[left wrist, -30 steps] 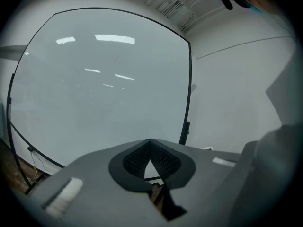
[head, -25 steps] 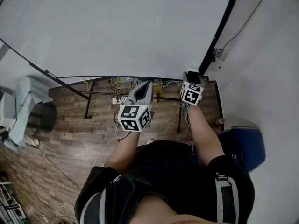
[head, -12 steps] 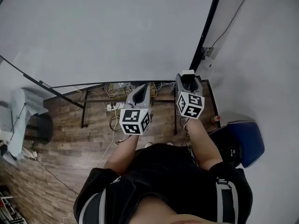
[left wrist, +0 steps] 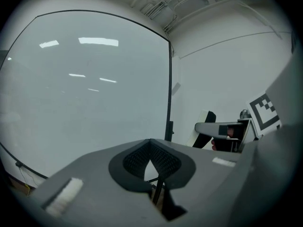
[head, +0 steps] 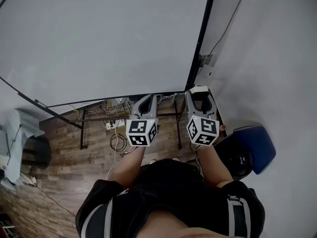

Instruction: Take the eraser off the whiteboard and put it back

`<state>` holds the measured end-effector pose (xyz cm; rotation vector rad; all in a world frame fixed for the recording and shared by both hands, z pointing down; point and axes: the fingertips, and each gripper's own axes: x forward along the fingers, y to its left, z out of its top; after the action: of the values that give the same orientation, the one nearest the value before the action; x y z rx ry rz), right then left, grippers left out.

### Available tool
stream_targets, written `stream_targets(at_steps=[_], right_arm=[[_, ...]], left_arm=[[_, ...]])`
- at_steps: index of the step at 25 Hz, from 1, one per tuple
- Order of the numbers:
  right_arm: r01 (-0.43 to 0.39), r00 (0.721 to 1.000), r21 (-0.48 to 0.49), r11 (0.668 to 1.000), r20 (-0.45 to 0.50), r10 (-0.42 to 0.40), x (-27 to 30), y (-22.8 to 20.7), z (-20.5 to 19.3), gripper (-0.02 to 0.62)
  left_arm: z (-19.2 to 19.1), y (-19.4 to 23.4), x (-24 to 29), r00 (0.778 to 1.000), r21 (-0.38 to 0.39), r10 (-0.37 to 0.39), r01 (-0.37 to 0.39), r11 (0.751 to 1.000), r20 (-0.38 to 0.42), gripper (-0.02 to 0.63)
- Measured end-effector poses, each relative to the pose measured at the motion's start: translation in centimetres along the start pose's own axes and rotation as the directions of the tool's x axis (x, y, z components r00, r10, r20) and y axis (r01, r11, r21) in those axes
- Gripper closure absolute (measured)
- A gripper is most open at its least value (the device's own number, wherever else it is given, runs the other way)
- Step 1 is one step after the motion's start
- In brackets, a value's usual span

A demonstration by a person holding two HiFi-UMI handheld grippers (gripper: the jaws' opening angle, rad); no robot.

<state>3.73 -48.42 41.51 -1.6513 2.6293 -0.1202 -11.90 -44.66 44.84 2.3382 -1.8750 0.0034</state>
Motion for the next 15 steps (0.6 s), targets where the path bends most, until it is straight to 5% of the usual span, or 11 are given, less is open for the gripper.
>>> stream_targets(at_steps=[15], right_arm=[[0.022,0.999,0.006,1.0,0.024,-0.022,-2.4,-0.9,0.1,0.341]], left_arm=[[-0.5,-2.9,0.1,0.996,0.013,-0.079,0.08,0.997,-0.028,0.597]])
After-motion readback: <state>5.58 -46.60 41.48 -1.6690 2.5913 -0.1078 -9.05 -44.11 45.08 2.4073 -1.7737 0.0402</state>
